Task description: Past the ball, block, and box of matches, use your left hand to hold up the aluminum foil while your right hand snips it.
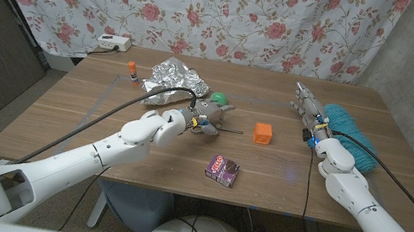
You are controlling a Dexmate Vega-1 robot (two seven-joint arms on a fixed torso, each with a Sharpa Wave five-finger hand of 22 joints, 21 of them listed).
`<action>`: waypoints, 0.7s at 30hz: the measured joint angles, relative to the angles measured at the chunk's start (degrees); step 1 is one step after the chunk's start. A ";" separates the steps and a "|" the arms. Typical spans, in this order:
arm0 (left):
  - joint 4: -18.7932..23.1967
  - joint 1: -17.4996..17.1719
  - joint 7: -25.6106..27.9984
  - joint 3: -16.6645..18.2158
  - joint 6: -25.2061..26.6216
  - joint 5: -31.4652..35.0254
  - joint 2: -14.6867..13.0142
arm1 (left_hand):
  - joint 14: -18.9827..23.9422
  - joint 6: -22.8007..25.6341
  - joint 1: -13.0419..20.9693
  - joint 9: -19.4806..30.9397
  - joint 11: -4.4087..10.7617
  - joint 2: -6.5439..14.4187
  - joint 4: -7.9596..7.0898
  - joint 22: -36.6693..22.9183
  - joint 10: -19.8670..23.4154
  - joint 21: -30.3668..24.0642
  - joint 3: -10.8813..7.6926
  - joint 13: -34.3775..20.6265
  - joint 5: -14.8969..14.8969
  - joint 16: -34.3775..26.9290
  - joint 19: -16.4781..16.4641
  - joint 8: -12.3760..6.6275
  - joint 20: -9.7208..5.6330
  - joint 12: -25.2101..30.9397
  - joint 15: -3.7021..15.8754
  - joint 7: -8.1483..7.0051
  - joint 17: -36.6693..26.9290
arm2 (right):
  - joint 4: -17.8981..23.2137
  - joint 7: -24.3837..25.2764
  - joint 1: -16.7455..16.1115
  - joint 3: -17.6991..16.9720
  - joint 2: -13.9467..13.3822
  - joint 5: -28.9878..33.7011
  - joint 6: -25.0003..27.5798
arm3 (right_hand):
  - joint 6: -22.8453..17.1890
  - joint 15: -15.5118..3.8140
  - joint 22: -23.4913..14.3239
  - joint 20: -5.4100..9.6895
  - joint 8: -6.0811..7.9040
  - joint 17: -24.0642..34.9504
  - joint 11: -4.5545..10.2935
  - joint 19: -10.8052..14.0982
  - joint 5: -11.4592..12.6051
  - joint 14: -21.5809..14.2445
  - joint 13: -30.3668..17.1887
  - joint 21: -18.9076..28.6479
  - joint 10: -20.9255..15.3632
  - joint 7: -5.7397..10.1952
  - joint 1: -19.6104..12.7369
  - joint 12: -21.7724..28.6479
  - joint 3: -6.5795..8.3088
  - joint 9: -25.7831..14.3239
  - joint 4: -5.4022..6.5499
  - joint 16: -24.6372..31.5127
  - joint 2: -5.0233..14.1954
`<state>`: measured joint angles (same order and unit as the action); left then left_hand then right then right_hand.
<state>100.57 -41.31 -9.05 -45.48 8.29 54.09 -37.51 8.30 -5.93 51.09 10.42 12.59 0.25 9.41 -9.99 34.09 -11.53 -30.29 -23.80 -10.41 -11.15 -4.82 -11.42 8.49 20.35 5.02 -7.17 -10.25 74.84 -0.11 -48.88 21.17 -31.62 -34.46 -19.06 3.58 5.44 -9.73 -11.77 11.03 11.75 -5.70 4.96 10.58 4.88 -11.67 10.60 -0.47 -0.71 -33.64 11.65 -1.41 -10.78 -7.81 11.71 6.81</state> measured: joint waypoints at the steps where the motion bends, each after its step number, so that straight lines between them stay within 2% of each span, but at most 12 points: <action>1: -0.03 0.04 0.00 -0.05 0.00 0.00 0.02 | 0.13 0.00 0.22 0.00 0.00 0.22 0.07 0.00 0.00 0.00 -0.07 0.00 0.00 0.00 0.00 0.00 0.00 0.00 0.13 0.00 0.00 | 0.00 0.02 0.00 0.00 0.00 0.00 0.04 | 0.00 0.00 0.00 0.00 0.00 0.00 0.00 0.00 0.00 0.00 0.00 0.00 0.00 0.00 0.00 0.00 0.00 0.00 0.00 0.00 0.00; 14: -0.24 0.25 -0.02 -0.41 0.22 -0.06 0.05 | 0.41 0.00 0.88 0.00 -0.31 0.13 0.55 0.00 0.31 0.00 -0.54 0.01 -0.41 0.00 0.00 0.00 0.00 0.22 0.41 0.00 0.00 | 0.71 0.38 0.07 -0.01 -0.24 0.14 0.47 | 0.00 0.00 0.00 0.00 0.00 0.00 0.20 0.00 0.00 0.00 0.00 0.00 0.20 0.00 0.00 0.00 0.31 0.00 0.31 0.00 0.00; 21: -0.13 0.24 -0.15 -0.48 0.45 -0.06 -0.13 | 0.41 0.31 1.31 0.00 0.00 0.27 0.31 0.00 0.62 0.00 -0.78 -0.27 -0.40 0.00 0.00 0.00 0.00 0.45 0.41 -0.30 0.00 | 0.90 0.46 0.04 -0.09 -0.30 0.15 0.59 | 0.01 0.00 0.00 0.00 0.00 0.00 0.20 0.00 0.00 0.00 0.00 0.00 0.20 0.00 0.00 0.00 0.31 0.00 0.31 0.00 0.00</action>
<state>100.44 -41.08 -9.20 -45.95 8.74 54.03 -37.63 8.71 -5.62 52.40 10.42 12.59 0.53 9.72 -9.99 34.71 -11.53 -31.07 -24.07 -10.82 -11.15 -4.82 -11.42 8.49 20.80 5.43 -7.47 -10.25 75.74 0.35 -48.84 21.08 -31.91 -34.31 -18.47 3.59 5.44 -9.73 -11.77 11.03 11.75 -5.50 4.96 10.58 4.88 -11.67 10.60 -0.27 -0.71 -33.64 11.65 -1.09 -10.78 -7.50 11.71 6.81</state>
